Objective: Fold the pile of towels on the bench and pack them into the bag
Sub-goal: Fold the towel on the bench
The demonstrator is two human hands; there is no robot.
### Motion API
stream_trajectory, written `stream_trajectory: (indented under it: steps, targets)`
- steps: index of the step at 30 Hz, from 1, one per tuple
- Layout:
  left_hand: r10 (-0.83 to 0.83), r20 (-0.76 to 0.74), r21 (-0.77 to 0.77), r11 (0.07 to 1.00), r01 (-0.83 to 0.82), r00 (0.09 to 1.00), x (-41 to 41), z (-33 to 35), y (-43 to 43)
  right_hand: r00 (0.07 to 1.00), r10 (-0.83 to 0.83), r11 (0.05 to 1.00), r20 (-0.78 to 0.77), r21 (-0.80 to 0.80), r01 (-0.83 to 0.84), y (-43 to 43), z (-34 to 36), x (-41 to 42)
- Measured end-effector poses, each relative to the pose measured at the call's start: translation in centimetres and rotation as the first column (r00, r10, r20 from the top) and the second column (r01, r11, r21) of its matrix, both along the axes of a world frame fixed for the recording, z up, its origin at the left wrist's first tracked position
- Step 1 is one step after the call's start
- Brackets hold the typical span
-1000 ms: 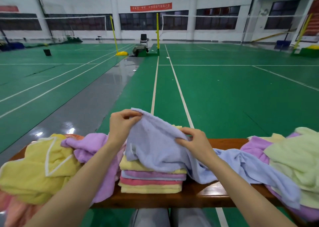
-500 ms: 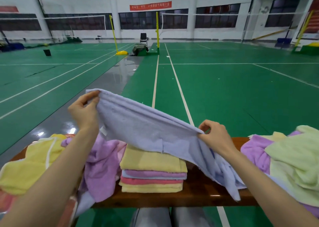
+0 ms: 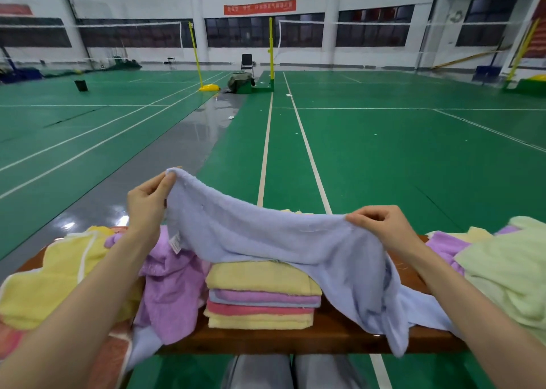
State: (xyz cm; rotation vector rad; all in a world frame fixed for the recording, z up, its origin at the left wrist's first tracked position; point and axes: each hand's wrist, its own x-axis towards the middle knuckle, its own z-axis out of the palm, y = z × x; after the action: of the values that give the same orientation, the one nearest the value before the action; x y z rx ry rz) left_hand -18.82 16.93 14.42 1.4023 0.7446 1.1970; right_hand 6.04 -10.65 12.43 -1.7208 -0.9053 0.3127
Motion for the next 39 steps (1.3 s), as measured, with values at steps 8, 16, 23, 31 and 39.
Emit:
stream_trajectory:
  steps: [8,16,23,31,39]
  targets:
    - [0.021,-0.184,0.274,0.961,0.031,0.983,0.2,-0.4,-0.7,0.995,0.085,0.996,-0.058,-0.026,-0.087,1.4,0.0,-0.5]
    - [0.007,-0.724,0.195,0.961,0.195,0.69,-0.2,-3.9,-0.9,0.896,0.366,0.828,0.25,-0.527,-0.191,2.5,-3.6,-3.9]
    - [-0.016,-0.645,0.227,0.951,0.211,0.764,0.7,-4.8,-2.8,0.948,0.26,0.933,0.186,-0.301,-0.197,7.5,-2.6,-7.8]
    - [-0.497,-0.647,0.014,0.751,0.661,0.578,-2.0,-4.2,-4.2,0.949,0.271,0.914,0.158,-0.352,-0.202,12.7,-3.5,-11.3]
    - [-0.158,-0.654,0.159,0.927,0.339,0.74,-2.5,-4.1,-2.7,0.914,0.38,0.906,0.141,-0.257,-0.337,12.0,-4.0,-11.4]
